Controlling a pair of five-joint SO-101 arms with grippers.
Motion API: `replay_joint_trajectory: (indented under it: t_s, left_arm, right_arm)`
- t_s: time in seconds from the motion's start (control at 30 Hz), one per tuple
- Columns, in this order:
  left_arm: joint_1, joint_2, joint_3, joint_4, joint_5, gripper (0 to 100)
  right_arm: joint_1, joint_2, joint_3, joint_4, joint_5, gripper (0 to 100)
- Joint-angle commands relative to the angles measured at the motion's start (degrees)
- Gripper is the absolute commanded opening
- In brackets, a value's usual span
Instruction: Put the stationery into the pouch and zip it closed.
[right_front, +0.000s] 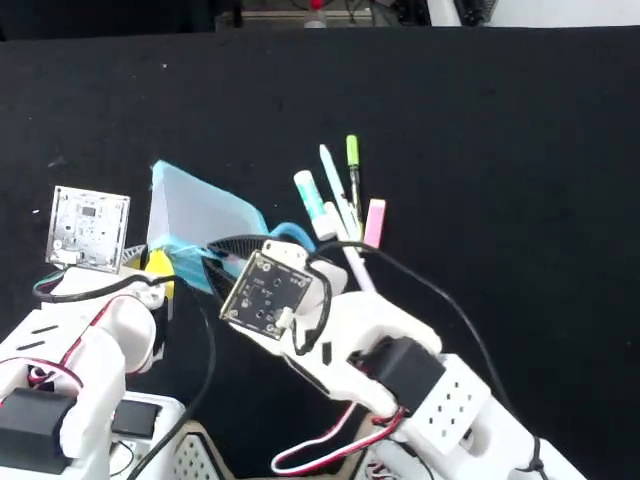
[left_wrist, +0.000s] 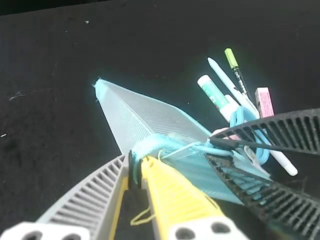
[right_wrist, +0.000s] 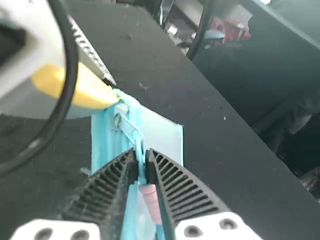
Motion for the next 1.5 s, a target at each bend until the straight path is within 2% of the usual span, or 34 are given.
replay_joint_trajectory:
  t_s: [0.0,0.1,0.37,0.47,0.6,0.67,0.87,1.2,1.47]
  left_arm:
    - [-0.7,1.1,-2.1,-0.2,0.4,3]
    - [-0.7,1.1,-2.1,-0.2,0.5,3]
    - [-0.7,1.1,-2.1,-0.2,1.8,3]
    - [-0.7,1.1,-2.1,-0.2,2.3,3]
    - [-0.7,1.1,-2.1,-0.1,2.1,3]
    - [-0.3,1.1,-2.1,0.1,2.1,3]
    - [-0.2,1.1,-2.1,0.3,2.0,3]
    - [-0.5,1.1,-2.1,0.4,-0.3,3]
    - [-0.2,1.1,-2.1,0.4,-0.4,3]
  right_arm:
    - [2.4,-4.1,-5.0,7.7,-0.1,1.0]
    - [2.4,-6.9,-5.6,11.0,-0.1,1.0]
    - [2.4,-7.6,-4.5,10.9,0.0,1.0]
    - [-0.4,-7.7,-4.5,11.2,-0.1,1.5]
    - [-5.5,-7.5,-4.0,10.9,-1.7,13.4]
    - [-5.4,-7.5,-3.2,9.7,-2.0,18.2]
    - [-1.7,-7.2,0.7,3.7,0.2,19.0]
    - [0.7,11.4,-9.8,3.8,1.2,18.8]
    - [0.5,12.6,-9.5,3.6,1.6,18.8]
